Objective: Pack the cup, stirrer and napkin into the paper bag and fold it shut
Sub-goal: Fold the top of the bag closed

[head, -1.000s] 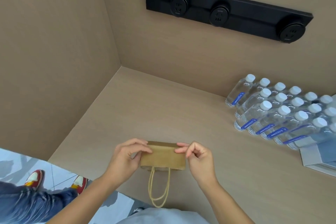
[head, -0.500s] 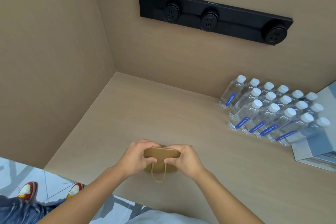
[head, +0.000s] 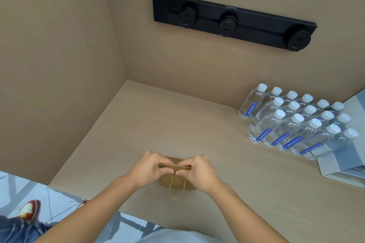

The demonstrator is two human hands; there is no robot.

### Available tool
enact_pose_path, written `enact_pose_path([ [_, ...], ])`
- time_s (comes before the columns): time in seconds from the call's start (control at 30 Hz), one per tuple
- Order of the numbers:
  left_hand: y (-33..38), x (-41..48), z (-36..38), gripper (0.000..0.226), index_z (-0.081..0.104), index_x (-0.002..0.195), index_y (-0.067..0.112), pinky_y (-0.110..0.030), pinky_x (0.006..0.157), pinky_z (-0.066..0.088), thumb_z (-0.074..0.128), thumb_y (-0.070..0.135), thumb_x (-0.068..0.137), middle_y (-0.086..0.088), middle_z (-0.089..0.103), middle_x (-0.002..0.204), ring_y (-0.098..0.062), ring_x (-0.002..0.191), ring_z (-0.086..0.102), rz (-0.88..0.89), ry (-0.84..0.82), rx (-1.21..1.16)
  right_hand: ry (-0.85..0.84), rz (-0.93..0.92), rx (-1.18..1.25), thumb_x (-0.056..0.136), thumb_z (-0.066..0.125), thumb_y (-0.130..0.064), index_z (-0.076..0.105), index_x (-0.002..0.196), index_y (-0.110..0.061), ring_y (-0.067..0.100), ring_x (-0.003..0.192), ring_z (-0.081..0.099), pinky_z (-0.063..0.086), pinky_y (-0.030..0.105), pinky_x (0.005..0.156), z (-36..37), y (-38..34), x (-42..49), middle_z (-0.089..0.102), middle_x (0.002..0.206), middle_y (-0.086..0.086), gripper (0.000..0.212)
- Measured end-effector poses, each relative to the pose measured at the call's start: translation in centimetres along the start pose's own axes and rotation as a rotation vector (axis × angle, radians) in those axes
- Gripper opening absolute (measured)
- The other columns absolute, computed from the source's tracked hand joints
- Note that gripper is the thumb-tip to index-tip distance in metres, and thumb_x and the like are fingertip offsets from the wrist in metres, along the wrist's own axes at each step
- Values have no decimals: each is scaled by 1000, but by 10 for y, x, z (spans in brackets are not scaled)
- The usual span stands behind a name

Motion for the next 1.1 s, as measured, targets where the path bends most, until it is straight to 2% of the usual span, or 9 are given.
enact_pose_path([
  [0.03,3,1,0,9,73,89,33,-25,67,48,73,38,81,4,70,69,-7,64,58,21,-16,34,-1,-29,-81,80,74,-33,76,89,-27,13,59,53,46,23,58,1,-6,3,71,68,5,11],
  [0.1,3,3,-2,6,73,84,28,-29,61,44,72,33,82,-1,62,60,-8,56,46,34,-37,80,-26,-46,-129,82,72,-31,74,89,-25,20,60,52,48,28,59,3,-11,6,67,66,8,10],
  [0.23,-8,2,-18,15,74,93,34,-24,73,52,73,22,85,14,78,80,-1,70,66,3,2,48,-55,-38,-81,86,68,-20,72,92,-26,22,66,59,52,28,67,-10,7,6,72,74,6,9],
  [0.37,-17,-4,-21,29,69,91,45,-26,83,54,77,19,82,36,71,80,5,84,71,-74,91,-14,-19,-27,-21,89,69,-15,75,93,-23,16,65,57,52,28,74,-22,30,-4,75,79,10,11],
  [0.53,-7,6,-21,4,79,87,22,-28,77,54,75,22,85,7,79,80,-6,75,71,-53,107,15,4,-27,-133,85,72,-24,69,77,-18,16,54,44,39,27,53,-28,23,-1,57,58,6,10],
  [0.67,30,16,2,12,75,87,21,-30,69,48,66,29,89,0,76,76,-16,65,61,136,-35,190,-52,-89,-360,84,69,-28,72,85,-17,32,71,63,46,27,61,-13,-3,9,66,70,12,11],
  [0.87,16,22,-12,9,79,90,20,-11,67,44,74,26,84,2,79,82,-1,65,60,69,48,117,3,28,-186,86,71,-28,72,78,-16,18,56,46,33,23,52,-34,20,5,49,54,-1,14],
  [0.97,3,20,-18,10,80,89,20,-21,78,54,79,26,80,7,80,89,-3,82,71,-5,94,49,3,41,-117,89,69,-22,65,61,-18,10,47,34,31,20,47,-37,32,-3,38,46,-5,29],
  [1.1,-10,19,-18,9,80,86,25,-14,80,52,82,25,77,15,78,88,9,82,69,-69,120,-57,-3,44,-40,92,66,-23,71,72,-13,17,56,34,34,26,55,-34,32,-4,43,53,-3,23],
])
Point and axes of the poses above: each hand's wrist, its own x-axis towards the middle knuckle, its own z-axis out of the palm, y = z × x, the point moved 4 cm from there along x, towards the middle knuckle
